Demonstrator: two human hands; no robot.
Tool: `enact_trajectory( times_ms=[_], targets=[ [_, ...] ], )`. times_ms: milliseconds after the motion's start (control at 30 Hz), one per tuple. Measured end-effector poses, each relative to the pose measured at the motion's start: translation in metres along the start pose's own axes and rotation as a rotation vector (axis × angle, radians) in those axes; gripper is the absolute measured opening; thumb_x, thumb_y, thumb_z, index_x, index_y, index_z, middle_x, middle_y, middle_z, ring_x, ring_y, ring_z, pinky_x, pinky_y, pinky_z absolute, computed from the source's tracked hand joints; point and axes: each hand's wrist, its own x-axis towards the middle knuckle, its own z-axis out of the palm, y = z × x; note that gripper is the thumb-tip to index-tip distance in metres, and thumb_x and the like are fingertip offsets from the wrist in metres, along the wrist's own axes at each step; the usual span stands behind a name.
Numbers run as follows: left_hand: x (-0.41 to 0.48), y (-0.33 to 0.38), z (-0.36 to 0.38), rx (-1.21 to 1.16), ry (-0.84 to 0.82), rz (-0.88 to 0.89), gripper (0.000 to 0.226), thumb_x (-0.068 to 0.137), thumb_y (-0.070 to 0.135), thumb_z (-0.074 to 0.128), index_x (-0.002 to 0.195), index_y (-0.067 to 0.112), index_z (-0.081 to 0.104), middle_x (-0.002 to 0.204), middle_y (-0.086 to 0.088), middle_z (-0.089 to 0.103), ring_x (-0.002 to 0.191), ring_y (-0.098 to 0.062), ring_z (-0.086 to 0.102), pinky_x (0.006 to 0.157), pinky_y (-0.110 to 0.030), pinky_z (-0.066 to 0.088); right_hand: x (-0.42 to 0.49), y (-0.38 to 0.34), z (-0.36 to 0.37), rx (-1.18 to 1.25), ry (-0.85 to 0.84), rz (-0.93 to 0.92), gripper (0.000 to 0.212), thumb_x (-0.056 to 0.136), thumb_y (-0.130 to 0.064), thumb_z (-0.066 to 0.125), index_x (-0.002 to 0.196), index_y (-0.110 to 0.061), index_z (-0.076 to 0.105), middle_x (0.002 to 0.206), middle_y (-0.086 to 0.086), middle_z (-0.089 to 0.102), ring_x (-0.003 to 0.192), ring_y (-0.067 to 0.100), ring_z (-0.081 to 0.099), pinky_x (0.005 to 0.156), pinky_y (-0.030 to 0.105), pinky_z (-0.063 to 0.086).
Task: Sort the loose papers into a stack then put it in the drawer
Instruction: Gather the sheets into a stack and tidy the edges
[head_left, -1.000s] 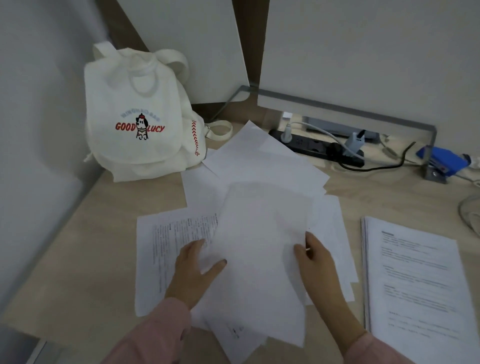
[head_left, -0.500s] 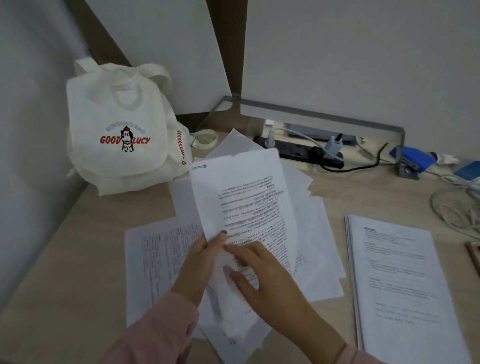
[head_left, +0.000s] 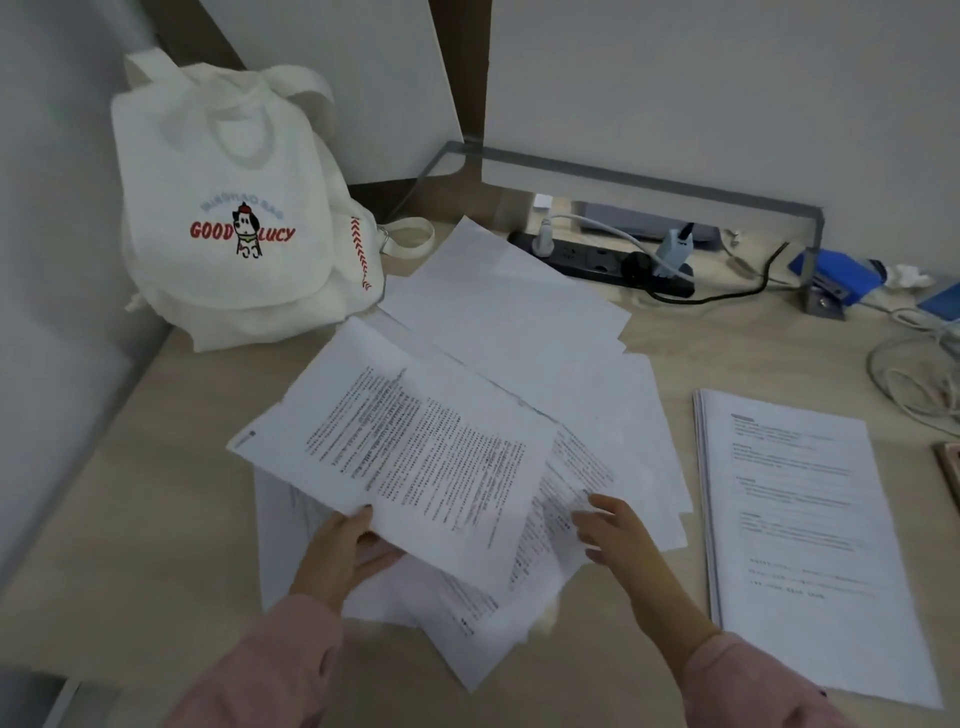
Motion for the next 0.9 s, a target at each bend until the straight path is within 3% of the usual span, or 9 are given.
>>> enact_trajectory(
  times_ms=[100,233,400,467,533,633,700,800,900],
  targets=[
    [-0.004,-0.014,0.000,0.107,-0.064,-0.124,0.021,0.095,0.016,0.047,0.109,0.007,0.059,0.094,-0.015,0.069,0.088,-0.027,0.064,0.058,-0.031,0.060,0.001,-0.002,0.007,0.152,-0.078,0.093,0.052,0.088,-0.018,0.060,0.134,-0.008,0.038,0.111,0.013,0.057,0.096,0.025,0.058,0.085,0.034,0.048],
    [-0.013,-0.021,0.011,0.261,-0.203,-0.271,0.027,0.095,0.023,0.047,0.098,0.004,0.066,0.081,-0.009,0.076,0.080,-0.017,0.070,0.056,-0.032,0.058,-0.001,-0.004,0.025,0.171,-0.177,0.091,0.052,0.087,-0.013,0.062,0.133,-0.009,0.038,0.098,0.014,0.062,0.088,0.026,0.060,0.082,0.041,0.052],
    [-0.032,-0.003,0.013,0.645,-0.259,-0.272,0.046,0.092,0.040,0.046,0.080,0.005,0.074,0.073,-0.007,0.076,0.062,-0.010,0.070,0.060,-0.022,0.054,0.022,0.005,0.021,-0.241,0.158,-0.108,0.055,0.084,-0.014,0.063,0.133,-0.006,0.040,0.131,0.020,0.044,0.112,0.033,0.051,0.096,0.040,0.044],
    [-0.034,0.008,0.010,0.736,-0.269,-0.164,0.045,0.092,0.039,0.047,0.073,0.008,0.073,0.068,-0.005,0.075,0.061,-0.010,0.069,0.059,-0.021,0.051,0.029,0.005,0.008,-0.430,0.265,-0.190,0.057,0.081,-0.018,0.067,0.132,-0.007,0.043,0.132,0.021,0.041,0.117,0.037,0.046,0.101,0.041,0.038],
    [-0.024,0.019,0.010,0.783,-0.223,0.066,0.031,0.092,0.030,0.051,0.075,0.013,0.070,0.073,-0.002,0.074,0.073,-0.015,0.068,0.067,-0.027,0.051,0.037,0.001,-0.006,-0.572,0.340,-0.261,0.062,0.080,-0.023,0.069,0.134,-0.008,0.042,0.135,0.021,0.038,0.124,0.037,0.038,0.103,0.038,0.031],
    [0.008,0.039,0.022,1.163,-0.085,0.500,0.015,0.089,0.031,0.055,0.099,0.022,0.064,0.105,0.011,0.065,0.102,-0.012,0.059,0.087,-0.030,0.047,0.048,-0.007,-0.021,-0.688,0.339,-0.249,0.072,0.079,-0.027,0.070,0.138,-0.010,0.034,0.141,0.018,0.031,0.129,0.036,0.030,0.105,0.039,0.029],
    [0.034,0.051,0.037,1.455,-0.093,0.675,0.035,0.090,0.033,0.053,0.124,0.023,0.052,0.128,0.009,0.051,0.120,-0.013,0.047,0.096,-0.033,0.041,0.054,-0.006,-0.026,-0.773,0.322,-0.222,0.075,0.078,-0.032,0.070,0.139,-0.010,0.032,0.140,0.017,0.033,0.129,0.035,0.031,0.105,0.039,0.029],
    [0.068,0.065,0.059,1.757,-0.144,0.706,0.056,0.089,0.034,0.053,0.140,0.021,0.034,0.150,-0.001,0.028,0.136,-0.019,0.030,0.105,-0.036,0.033,0.058,0.001,-0.029,-0.881,0.360,-0.216,0.075,0.076,-0.041,0.070,0.135,-0.011,0.037,0.133,0.015,0.042,0.123,0.032,0.037,0.103,0.037,0.031],
    [0.090,0.074,0.073,1.876,-0.183,0.673,0.068,0.087,0.034,0.057,0.145,0.020,0.025,0.155,-0.002,0.017,0.141,-0.021,0.020,0.109,-0.038,0.028,0.059,0.005,-0.031,-0.875,0.382,-0.206,0.064,0.077,-0.041,0.069,0.125,-0.007,0.045,0.122,0.014,0.049,0.115,0.031,0.042,0.094,0.035,0.035]
  ],
)
